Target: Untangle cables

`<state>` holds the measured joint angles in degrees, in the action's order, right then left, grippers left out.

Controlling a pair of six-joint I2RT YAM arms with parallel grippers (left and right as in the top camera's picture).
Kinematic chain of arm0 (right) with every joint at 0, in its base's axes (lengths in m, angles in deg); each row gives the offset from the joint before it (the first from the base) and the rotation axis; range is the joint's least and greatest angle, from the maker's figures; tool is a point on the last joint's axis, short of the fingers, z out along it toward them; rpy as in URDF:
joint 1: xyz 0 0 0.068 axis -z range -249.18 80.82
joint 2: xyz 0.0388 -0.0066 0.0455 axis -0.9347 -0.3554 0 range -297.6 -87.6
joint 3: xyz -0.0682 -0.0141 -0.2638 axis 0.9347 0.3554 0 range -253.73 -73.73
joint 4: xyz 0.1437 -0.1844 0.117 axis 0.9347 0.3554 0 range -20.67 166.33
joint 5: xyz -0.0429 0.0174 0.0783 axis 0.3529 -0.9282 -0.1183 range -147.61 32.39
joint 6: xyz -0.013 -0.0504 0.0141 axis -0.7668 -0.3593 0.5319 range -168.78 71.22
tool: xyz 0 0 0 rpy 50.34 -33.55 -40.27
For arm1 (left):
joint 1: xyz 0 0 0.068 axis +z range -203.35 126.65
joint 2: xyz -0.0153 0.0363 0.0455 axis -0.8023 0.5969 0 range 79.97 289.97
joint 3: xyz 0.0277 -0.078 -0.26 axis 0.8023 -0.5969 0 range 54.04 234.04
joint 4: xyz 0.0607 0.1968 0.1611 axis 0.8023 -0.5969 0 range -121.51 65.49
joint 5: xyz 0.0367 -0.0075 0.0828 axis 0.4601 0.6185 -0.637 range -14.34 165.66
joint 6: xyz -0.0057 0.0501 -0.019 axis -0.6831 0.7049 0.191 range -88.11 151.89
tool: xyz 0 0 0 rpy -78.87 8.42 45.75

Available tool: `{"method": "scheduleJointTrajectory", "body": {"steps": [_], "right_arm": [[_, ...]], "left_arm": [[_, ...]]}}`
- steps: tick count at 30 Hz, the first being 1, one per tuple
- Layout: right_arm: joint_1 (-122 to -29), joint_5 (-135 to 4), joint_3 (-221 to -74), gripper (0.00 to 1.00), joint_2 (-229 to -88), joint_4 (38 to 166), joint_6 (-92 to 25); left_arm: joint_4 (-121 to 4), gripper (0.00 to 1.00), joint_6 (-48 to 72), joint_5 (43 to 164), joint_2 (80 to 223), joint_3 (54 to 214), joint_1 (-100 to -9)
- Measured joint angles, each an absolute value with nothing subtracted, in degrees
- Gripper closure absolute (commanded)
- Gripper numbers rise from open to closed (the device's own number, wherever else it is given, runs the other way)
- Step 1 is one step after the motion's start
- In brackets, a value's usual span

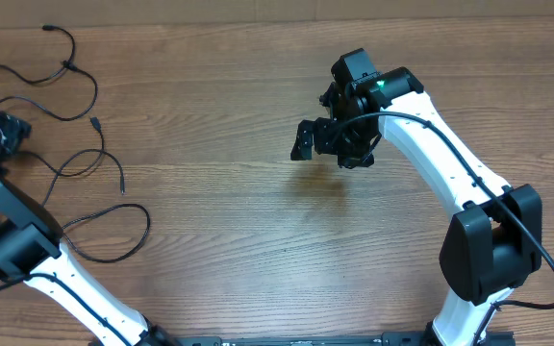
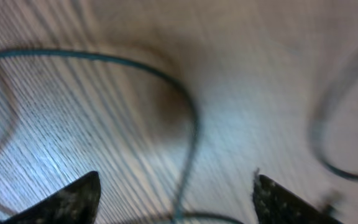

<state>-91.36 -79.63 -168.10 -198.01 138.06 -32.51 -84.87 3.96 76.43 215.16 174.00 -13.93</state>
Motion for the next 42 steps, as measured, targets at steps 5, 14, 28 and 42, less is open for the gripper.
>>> {"method": "scheduleJointTrajectory", "body": {"steps": [5, 14, 28, 42], "right_arm": [[-91.4, -79.6, -168.1, 0.00, -198.0, 138.3, -32.5], [-91.4, -79.6, -168.1, 0.00, -198.0, 138.1, -32.6], [-91.4, -79.6, -168.1, 0.00, -198.0, 138.2, -32.5], [-91.4, -79.6, -168.1, 0.00, -198.0, 139.0, -32.5]], "left_arm": [[-82.9, 0.35, 4.0, 73.8, 219.5, 173.3, -13.5], [-77.9, 0.41, 4.0, 73.4, 219.6, 173.3, -13.5], [-72.0, 0.40, 6.2, 73.5, 219.6, 172.6, -13.6], [-67.4, 0.70, 6.9, 73.9, 219.6, 169.8, -13.6]]}}
